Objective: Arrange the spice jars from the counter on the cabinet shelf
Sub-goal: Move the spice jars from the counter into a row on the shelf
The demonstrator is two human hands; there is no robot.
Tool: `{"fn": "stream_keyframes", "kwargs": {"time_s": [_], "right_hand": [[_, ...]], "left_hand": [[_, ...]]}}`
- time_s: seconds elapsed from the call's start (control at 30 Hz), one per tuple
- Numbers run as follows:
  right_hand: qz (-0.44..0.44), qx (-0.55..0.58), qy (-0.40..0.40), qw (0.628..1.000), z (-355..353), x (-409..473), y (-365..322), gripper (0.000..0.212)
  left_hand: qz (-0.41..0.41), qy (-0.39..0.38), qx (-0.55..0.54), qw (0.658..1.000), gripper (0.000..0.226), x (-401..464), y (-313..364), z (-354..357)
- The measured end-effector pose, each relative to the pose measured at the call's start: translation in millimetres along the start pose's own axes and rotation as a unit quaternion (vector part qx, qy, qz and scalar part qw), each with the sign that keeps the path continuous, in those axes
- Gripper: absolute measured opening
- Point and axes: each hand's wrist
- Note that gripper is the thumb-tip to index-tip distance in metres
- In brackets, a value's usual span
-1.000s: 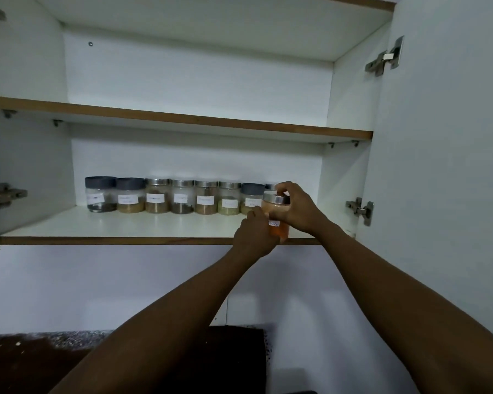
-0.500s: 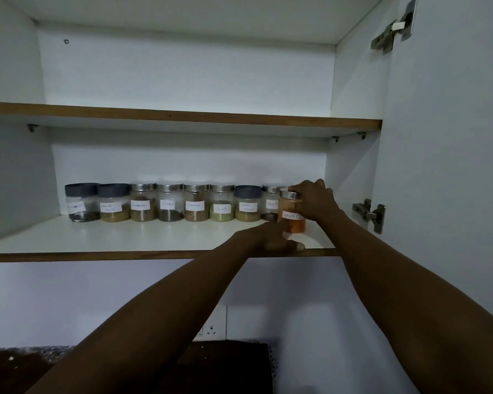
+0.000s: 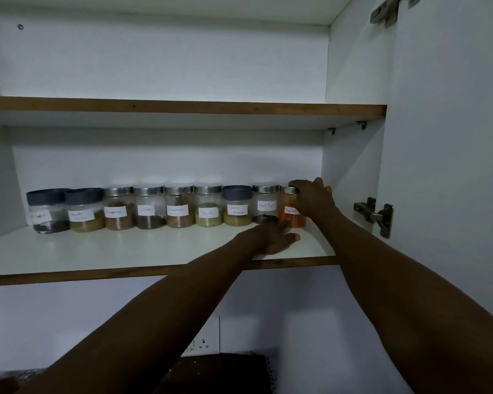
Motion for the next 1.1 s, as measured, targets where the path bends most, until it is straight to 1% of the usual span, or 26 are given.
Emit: {"fn": "stream_keyframes", "kwargs": {"time_s": [0.13,0.27,0.4,0.47,0.57,0.67,0.77,0.83,0.93,1.0,1.1], "right_hand": [[0.008,0.047,-0.009,0.999,8,9,4,0.049],[0.008,0.148,-0.015,0.989,16,17,5,0.048],[0.015,0.161,-0.005,0.987,24,22,5,0.053],[0.018,0.167,0.003,0.986,31,22,5,0.056],[-0.007,0.164,0.022,0.986,42,17,8,0.06],[-0.039,0.143,0.062,0.987,52,12,16,0.065],[-0.058,0.126,0.066,0.988,57,12,17,0.076],[-0.065,0.108,0.071,0.99,56,10,19,0.083],[-0.075,0.073,0.09,0.99,53,7,20,0.09],[-0.071,0.071,0.117,0.988,49,6,14,0.088],[-0.064,0.072,0.199,0.975,44,3,4,0.078]], "left_hand": [[-0.014,0.005,0.005,1.0,0.073,17,-5,1],[-0.028,0.007,-0.002,1.0,0.073,24,-5,3],[-0.015,0.028,-0.027,0.999,0.067,23,-2,3],[-0.011,0.031,-0.025,0.999,0.068,22,-2,2],[-0.011,0.038,-0.014,0.999,0.069,19,-3,3],[-0.006,0.066,-0.026,0.997,0.066,16,-1,3],[-0.013,0.092,-0.05,0.994,0.055,11,-2,4],[-0.013,0.109,-0.048,0.993,0.049,6,2,1],[-0.006,0.137,-0.081,0.987,0.033,-5,8,-2],[0.001,0.147,-0.083,0.986,0.027,-15,10,-4],[0.012,0.157,-0.062,0.986,0.022,-23,13,-6]]}}
Point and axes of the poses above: each hand's wrist, its own x-axis towards the middle knuckle, its own z-axis out of the palm, y = z × x, and after that the axes turned 2 degrees about -x, right-handed
